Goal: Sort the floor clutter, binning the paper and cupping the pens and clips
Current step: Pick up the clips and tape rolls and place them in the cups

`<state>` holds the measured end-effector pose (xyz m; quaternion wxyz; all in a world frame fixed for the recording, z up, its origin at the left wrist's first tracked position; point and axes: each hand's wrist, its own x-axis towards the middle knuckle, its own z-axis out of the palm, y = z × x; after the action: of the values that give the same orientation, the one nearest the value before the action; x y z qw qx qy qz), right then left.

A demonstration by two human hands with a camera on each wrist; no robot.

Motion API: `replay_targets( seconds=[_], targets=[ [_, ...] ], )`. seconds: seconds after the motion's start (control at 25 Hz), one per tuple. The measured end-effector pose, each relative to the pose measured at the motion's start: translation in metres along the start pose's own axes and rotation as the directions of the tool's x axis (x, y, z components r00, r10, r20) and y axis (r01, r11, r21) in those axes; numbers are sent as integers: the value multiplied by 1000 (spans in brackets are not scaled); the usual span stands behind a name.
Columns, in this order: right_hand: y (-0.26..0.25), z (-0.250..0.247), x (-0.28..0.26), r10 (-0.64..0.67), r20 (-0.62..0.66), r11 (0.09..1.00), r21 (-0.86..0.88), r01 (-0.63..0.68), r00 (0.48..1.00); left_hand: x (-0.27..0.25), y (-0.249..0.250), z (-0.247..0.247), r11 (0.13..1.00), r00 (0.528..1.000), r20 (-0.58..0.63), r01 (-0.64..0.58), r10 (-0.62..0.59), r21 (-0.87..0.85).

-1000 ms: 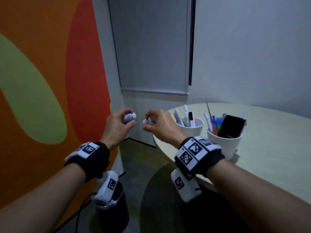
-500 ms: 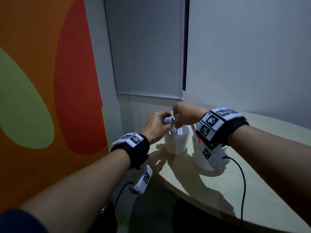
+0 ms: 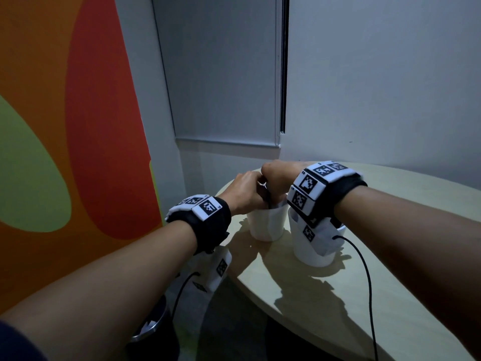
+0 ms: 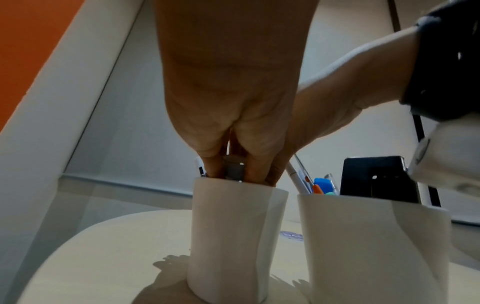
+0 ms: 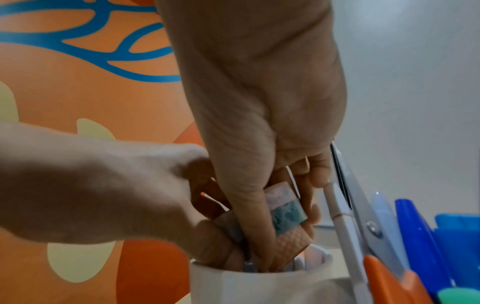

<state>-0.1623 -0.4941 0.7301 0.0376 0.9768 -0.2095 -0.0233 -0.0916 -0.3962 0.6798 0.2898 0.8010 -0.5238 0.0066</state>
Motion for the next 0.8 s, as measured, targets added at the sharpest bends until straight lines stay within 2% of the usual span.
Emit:
replay_targets(
  seconds=[0.32, 0.48, 0.64, 0.8],
  targets=[
    [1, -1, -3, -38, 2, 998, 58, 38, 999, -15, -11, -23, 999, 998, -64, 12, -9, 47],
    [-6, -11, -14, -23, -95, 996, 81, 31, 995, -28, -17, -36, 997, 992, -127, -5, 15, 73],
    [-39, -30, -25, -126, -196, 961, 219, 169, 972, -50, -38, -66, 999, 981, -194, 11, -5, 30],
    [-101, -38, -32, -205, -178, 860, 436, 264, 962, -95, -63, -103, 995, 983, -175, 73, -60, 65]
  ],
)
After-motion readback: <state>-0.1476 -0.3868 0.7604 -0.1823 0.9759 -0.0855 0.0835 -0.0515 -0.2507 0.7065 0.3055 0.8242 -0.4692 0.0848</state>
